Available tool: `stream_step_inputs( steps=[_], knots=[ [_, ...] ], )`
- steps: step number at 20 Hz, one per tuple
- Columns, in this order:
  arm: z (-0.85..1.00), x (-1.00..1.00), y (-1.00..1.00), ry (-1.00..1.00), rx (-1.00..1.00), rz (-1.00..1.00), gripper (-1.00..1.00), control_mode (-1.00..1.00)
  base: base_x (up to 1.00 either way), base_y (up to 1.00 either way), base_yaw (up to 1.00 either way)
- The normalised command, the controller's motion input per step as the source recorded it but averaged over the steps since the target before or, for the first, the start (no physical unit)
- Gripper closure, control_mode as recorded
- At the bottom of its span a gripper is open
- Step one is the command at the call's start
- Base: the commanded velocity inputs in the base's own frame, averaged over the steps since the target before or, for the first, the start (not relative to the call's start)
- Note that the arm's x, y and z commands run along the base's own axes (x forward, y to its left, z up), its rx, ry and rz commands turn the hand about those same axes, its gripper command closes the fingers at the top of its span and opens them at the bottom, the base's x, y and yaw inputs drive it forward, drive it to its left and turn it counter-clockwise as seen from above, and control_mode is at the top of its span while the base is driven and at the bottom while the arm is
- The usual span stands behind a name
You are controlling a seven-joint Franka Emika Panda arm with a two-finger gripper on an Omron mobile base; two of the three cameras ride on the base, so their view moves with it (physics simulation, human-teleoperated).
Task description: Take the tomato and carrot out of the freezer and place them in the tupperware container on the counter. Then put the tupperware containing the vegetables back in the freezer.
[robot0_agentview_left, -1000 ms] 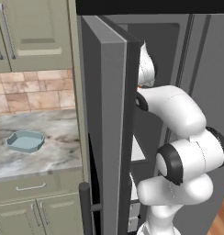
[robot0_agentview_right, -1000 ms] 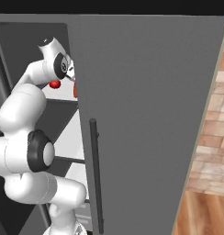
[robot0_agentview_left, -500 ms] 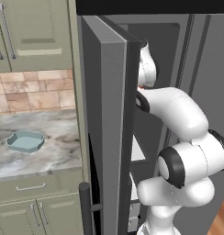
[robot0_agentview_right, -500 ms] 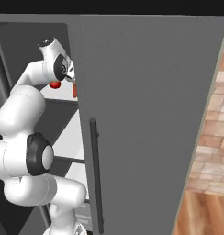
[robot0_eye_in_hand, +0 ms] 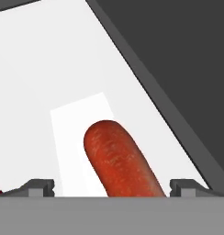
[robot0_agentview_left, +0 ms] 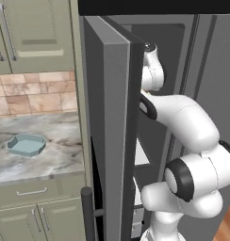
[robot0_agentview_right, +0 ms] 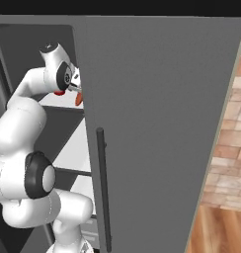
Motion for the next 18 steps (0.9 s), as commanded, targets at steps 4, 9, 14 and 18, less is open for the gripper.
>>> stream_step_inputs(
  steps=[4,9,14,18],
  knots=[
    [-0.19,-0.01,-0.22,0.00,0.00,0.05,-1.00,-1.00,0.00,0.00,0.00],
    [-0.21,0.00,-0.24,0.00,0.00,0.03,-1.00,-1.00,0.00,0.00,0.00],
    [-0.31,0.00,-0.39,0.00,0.00,0.00,-1.00,-1.00,0.00,0.00,0.00],
    [-0.42,0.04,-0.37,0.00,0.00,0.00,-1.00,-1.00,0.00,0.00,0.00]
  ],
)
